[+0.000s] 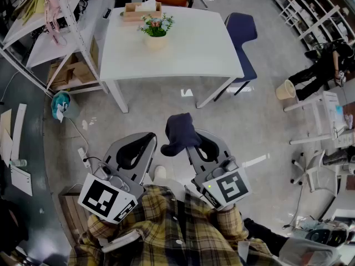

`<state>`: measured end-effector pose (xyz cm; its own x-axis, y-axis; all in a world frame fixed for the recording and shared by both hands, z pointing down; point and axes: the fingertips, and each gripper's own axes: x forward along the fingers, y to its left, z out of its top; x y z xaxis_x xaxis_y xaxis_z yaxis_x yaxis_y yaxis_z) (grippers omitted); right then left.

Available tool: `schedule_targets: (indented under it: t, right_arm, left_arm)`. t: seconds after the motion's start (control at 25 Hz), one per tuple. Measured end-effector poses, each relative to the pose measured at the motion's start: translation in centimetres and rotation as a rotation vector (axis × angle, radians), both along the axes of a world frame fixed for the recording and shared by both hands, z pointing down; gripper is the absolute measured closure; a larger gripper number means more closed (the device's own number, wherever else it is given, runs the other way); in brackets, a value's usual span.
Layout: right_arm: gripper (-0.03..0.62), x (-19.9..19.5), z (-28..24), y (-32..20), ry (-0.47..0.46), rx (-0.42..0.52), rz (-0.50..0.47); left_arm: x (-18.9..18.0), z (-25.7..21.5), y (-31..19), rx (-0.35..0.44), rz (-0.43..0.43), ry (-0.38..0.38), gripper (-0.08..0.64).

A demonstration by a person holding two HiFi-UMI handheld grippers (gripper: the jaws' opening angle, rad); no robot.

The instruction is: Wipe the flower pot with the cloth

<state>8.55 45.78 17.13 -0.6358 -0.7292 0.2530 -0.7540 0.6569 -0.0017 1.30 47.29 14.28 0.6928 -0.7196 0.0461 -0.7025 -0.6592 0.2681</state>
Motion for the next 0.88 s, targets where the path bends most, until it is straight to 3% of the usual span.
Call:
schedule_targets:
  t: [0.88]
  right_arm:
    - [0.569,3.5,0.5,0.7,-0.075,0.037,-0.035]
  left_arm:
    - [3.1,0.1,1.3,0.039,-0.056,-0.046,0.551]
